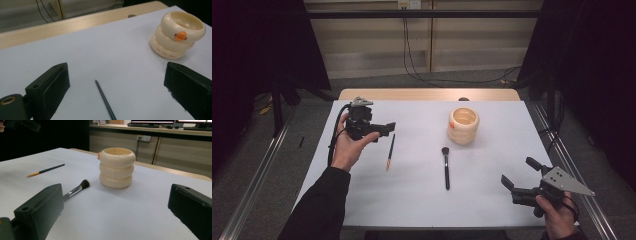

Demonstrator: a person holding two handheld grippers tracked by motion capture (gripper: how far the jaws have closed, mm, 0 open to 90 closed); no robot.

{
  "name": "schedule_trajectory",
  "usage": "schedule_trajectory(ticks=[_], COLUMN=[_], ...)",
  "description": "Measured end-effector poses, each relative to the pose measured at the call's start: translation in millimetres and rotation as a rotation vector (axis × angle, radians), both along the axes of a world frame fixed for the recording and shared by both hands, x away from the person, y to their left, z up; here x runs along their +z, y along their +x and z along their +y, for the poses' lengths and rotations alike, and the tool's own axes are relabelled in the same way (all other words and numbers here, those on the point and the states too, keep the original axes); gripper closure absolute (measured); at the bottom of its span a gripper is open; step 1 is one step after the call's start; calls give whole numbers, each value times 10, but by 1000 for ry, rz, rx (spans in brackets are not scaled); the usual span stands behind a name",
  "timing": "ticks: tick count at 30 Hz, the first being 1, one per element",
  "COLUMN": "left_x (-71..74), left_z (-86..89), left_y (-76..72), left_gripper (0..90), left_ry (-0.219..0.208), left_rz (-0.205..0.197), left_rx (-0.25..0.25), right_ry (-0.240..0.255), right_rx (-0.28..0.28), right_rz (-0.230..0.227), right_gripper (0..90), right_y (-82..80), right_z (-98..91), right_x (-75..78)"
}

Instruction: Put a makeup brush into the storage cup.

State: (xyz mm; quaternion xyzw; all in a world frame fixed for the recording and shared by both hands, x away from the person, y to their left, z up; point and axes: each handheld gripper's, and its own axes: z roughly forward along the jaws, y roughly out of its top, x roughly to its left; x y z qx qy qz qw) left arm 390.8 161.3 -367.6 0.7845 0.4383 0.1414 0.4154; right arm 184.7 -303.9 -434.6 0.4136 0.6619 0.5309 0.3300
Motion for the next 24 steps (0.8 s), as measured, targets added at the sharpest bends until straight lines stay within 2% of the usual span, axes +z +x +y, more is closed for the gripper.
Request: schedule_trajectory(ticks=[2, 4, 5, 6, 7, 9, 11, 13, 15, 18, 19, 20, 21, 22, 24], left_x=[-7, -36, -36, -69, -69, -108, -147, -191, -201, -239, -262, -262, -290, -301, -325], left_z=[-8, -20, -20, -12, -12, -13, -18, -30, -30, -42, -38, -38, -60, -57, -71], left_y=[3, 31, 31, 58, 58, 83, 105, 131, 139, 159, 177, 177, 193, 210, 233], left_gripper=[91, 91, 91, 95, 104, 107, 104, 108, 113, 133, 143, 150, 148, 150, 151], left_ry=[7, 23, 23, 47, 47, 63, 92, 120, 122, 131, 138, 138, 136, 152, 173], left_rz=[5, 71, 71, 125, 125, 187, 229, 279, 294, 353, 396, 396, 432, 460, 467], left_rx=[-2, 6, 6, 10, 10, 13, 19, 44, 50, 83, 102, 102, 126, 126, 138], right_ry=[1, 0, -1, 1, 1, -1, 2, 1, 1, 0, -3, -3, -9, -9, -8], right_rx=[5, 4, 4, 5, 5, 0, 7, 8, 7, 7, 8, 8, 11, 11, 10], right_rz=[1, -3, -3, 0, 0, -2, -1, 2, 3, 1, -1, -1, 1, 1, 1], right_gripper=[0, 0, 0, 0, 0, 0, 0, 0, 0, 0, 0, 0, 0, 0, 0], right_y=[0, 1, 1, 0, 0, 1, 3, 2, 1, 6, 5, 5, 4, 6, 7], right_z=[0, 1, -1, 0, 0, 1, 2, 3, 3, 9, 10, 10, 11, 12, 12], right_x=[0, 1, 1, 1, 1, 1, 0, 0, 1, -3, -4, -4, -3, -3, -3])
